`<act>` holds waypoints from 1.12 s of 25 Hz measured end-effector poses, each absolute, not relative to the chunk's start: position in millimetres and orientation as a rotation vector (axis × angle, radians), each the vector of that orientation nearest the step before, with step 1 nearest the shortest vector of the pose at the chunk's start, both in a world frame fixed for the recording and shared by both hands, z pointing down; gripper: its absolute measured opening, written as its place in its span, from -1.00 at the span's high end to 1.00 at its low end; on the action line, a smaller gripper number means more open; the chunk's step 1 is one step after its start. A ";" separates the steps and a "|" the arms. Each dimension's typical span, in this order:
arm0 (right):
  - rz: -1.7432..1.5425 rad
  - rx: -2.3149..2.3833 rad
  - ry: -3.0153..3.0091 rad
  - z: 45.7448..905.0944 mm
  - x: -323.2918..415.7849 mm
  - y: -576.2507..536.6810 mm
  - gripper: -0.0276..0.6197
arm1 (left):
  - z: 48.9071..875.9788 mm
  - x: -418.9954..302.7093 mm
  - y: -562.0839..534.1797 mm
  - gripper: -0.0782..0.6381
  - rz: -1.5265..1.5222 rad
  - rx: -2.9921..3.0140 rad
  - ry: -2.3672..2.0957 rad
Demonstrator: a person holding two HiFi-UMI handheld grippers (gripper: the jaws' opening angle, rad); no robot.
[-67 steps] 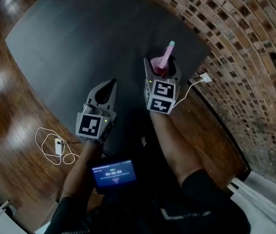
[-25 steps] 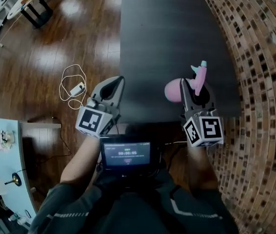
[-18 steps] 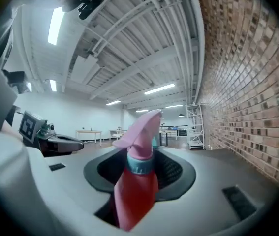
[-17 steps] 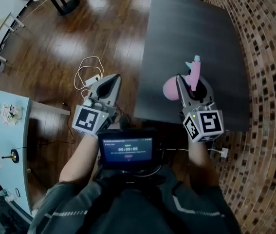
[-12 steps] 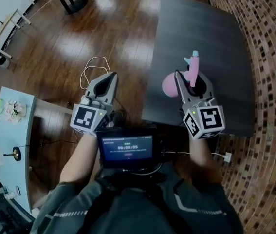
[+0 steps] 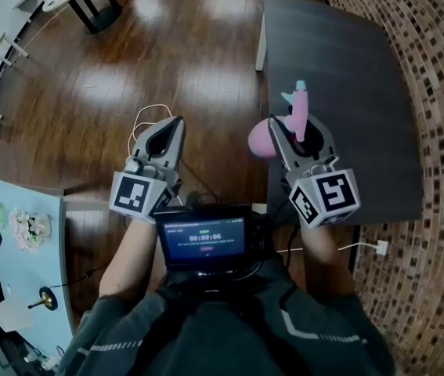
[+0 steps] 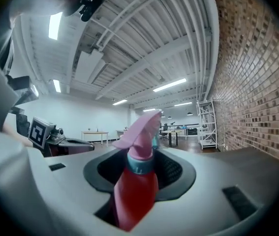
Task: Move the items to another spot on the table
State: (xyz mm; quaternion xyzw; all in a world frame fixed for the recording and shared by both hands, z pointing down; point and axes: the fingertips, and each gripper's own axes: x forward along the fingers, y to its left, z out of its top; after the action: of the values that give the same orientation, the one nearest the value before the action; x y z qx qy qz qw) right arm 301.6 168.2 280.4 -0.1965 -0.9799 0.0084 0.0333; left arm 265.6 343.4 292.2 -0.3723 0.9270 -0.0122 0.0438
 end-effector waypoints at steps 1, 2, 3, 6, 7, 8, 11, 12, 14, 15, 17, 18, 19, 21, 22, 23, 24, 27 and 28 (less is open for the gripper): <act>0.036 -0.581 -3.012 282.5 288.9 180.2 0.39 | 292.1 248.7 352.8 0.79 -0.037 -1.169 2.819; 0.040 -0.561 -3.007 285.1 276.3 192.8 0.39 | 292.7 232.8 362.1 0.79 -0.035 -1.200 2.803; 0.041 -0.544 -3.004 287.7 263.6 205.5 0.39 | 293.9 217.9 371.5 0.79 -0.031 -1.231 2.787; 0.046 -0.495 -3.008 290.6 226.2 240.7 0.39 | 296.0 178.9 398.3 0.79 -0.009 -1.311 2.756; 0.048 -0.483 -3.011 290.0 213.9 250.9 0.39 | 295.8 167.1 406.2 0.79 -0.004 -1.334 2.748; 0.042 -0.475 -3.013 288.9 201.8 260.1 0.39 | 295.0 155.5 413.4 0.79 -0.001 -1.353 2.742; 0.006 -0.467 -3.010 282.5 170.4 280.7 0.39 | 287.1 124.2 433.0 0.79 0.014 -1.350 2.722; 0.003 -0.464 -3.011 279.7 161.3 285.2 0.39 | 283.8 115.1 439.5 0.79 0.020 -1.333 2.716; 0.015 -0.457 -3.015 275.7 144.3 292.1 0.39 | 280.0 98.7 450.6 0.79 0.040 -1.314 2.706; 0.020 -0.454 -3.014 275.3 136.5 294.5 0.39 | 280.4 91.8 454.3 0.79 0.053 -1.316 2.702; 0.027 -0.450 -3.012 276.3 119.7 295.5 0.39 | 283.7 77.4 456.1 0.79 0.065 -1.339 2.695; 0.032 -0.444 -3.014 276.7 109.5 294.1 0.39 | 284.7 68.1 454.6 0.79 0.063 -1.351 2.690; 0.037 -0.437 -3.014 277.5 98.7 292.0 0.39 | 285.0 57.9 452.2 0.79 0.065 -1.361 2.687; 0.043 -0.420 -3.013 279.9 77.0 286.9 0.39 | 285.5 35.2 447.0 0.79 0.073 -1.371 2.688; 0.045 -0.412 -3.014 280.7 65.3 283.5 0.39 | 285.8 22.1 443.8 0.79 0.073 -1.374 2.690; 0.048 -0.406 -3.017 281.0 52.5 279.1 0.39 | 287.3 7.6 440.0 0.79 0.069 -1.377 2.691; 0.049 -0.401 -3.022 280.8 38.7 273.7 0.39 | 292.0 -8.4 436.4 0.79 0.061 -1.384 2.690; 0.049 -0.387 -3.041 281.4 -3.7 253.7 0.39 | 314.2 -60.0 424.0 0.79 0.051 -1.410 2.687; 0.051 -0.383 -3.046 281.7 -17.1 245.6 0.39 | 310.2 -76.5 414.9 0.79 0.057 -1.410 2.692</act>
State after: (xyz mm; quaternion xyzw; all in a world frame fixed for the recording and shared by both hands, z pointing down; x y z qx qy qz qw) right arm -17.1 245.6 281.7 -0.1246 -0.9914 0.0166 0.0354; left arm -76.5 414.9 310.2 -0.4632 0.8845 0.0187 0.0514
